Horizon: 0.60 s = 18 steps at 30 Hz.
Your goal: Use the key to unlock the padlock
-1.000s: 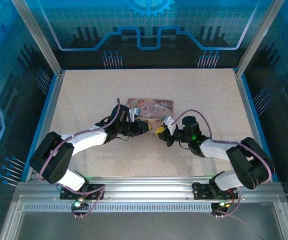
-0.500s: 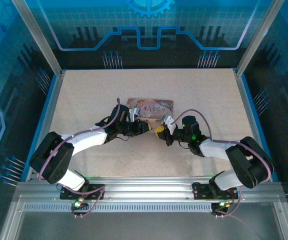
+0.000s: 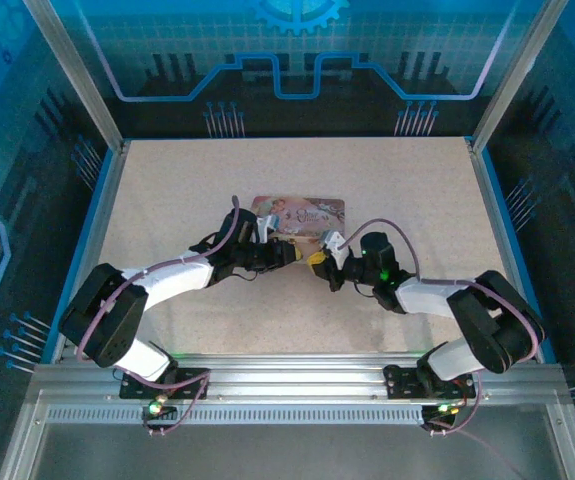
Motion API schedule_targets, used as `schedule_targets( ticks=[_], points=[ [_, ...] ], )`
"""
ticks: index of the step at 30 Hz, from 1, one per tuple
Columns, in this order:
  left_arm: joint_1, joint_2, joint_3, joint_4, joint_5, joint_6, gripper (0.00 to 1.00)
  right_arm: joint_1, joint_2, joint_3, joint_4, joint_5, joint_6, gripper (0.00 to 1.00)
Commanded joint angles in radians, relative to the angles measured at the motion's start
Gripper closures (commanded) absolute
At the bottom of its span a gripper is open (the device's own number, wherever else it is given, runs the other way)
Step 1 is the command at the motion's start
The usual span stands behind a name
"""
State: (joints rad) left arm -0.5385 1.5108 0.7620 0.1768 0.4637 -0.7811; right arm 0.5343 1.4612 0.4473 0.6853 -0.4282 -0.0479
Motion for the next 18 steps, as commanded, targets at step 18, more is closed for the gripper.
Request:
schedule_targets(
  ticks=[18],
  points=[
    [-0.028, 0.019, 0.001, 0.079, 0.069, -0.014, 0.77, 0.022, 0.096, 0.138, 0.127, -0.010, 0.041, 1.00]
  ],
)
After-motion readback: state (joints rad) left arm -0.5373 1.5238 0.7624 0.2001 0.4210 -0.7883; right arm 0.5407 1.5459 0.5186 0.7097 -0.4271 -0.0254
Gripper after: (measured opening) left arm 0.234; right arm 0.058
